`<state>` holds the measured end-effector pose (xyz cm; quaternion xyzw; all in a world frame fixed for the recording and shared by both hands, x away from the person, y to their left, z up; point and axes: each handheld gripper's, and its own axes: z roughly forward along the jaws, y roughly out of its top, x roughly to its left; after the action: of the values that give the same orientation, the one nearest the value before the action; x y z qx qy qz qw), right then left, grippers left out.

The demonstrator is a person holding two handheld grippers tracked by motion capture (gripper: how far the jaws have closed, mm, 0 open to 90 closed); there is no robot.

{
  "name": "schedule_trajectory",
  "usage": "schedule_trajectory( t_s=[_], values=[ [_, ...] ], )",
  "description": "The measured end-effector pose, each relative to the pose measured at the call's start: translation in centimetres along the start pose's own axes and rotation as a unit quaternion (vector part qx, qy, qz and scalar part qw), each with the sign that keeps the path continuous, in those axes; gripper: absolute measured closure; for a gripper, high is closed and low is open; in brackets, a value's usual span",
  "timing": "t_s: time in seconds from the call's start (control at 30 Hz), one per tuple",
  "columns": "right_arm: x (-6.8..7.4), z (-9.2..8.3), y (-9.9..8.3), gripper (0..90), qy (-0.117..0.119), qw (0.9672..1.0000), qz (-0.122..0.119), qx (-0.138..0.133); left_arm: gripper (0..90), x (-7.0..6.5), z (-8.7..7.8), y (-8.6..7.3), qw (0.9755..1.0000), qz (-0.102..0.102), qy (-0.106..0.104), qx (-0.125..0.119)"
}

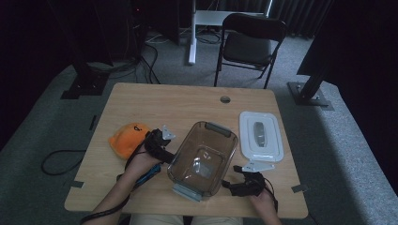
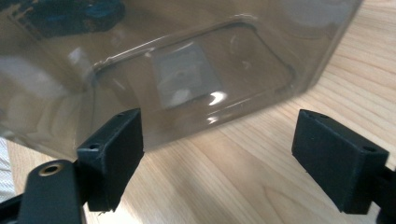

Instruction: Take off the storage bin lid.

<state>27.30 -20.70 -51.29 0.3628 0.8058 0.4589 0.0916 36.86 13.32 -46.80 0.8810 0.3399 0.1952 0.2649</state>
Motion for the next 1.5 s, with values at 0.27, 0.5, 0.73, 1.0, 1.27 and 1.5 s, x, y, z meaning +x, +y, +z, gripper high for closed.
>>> schedule_trajectory(
  t_s=[0.27, 0.5, 0.73, 1.0, 1.27, 1.5],
  values=[
    [0.4, 0.8, 0.5, 15.7, 0.009, 0.9999, -0.012, 0.005, 1.8, 2.0, -1.4, -0.8, 0.9996, -0.028, 0.006, 0.004],
    [-0.7, 0.3, -0.1, 15.0, -0.01, 0.9998, -0.01, 0.013, 1.8, 3.9, -4.2, -1.9, 0.9978, -0.057, 0.018, -0.03],
    [-1.8, -0.9, -0.9, 15.0, -0.041, 0.999, -0.005, 0.014, 1.8, 6.0, -5.9, -3.3, 0.9957, -0.072, 0.052, -0.029],
    [-2.8, -2.1, -1.9, 15.0, -0.058, 0.9981, 0.002, 0.021, 1.9, 7.6, -7.6, -5.0, 0.9928, -0.091, 0.072, -0.03],
    [-3.3, -2.8, -2.6, 14.5, -0.081, 0.9956, -0.011, 0.045, 1.9, 9.5, -6.0, -6.8, 0.9894, -0.122, 0.078, -0.007],
    [-3.8, -3.2, -3.0, 14.5, -0.099, 0.9939, -0.006, 0.047, 1.9, 10.4, -4.6, -7.7, 0.99, -0.133, 0.045, 0.016]
  ],
)
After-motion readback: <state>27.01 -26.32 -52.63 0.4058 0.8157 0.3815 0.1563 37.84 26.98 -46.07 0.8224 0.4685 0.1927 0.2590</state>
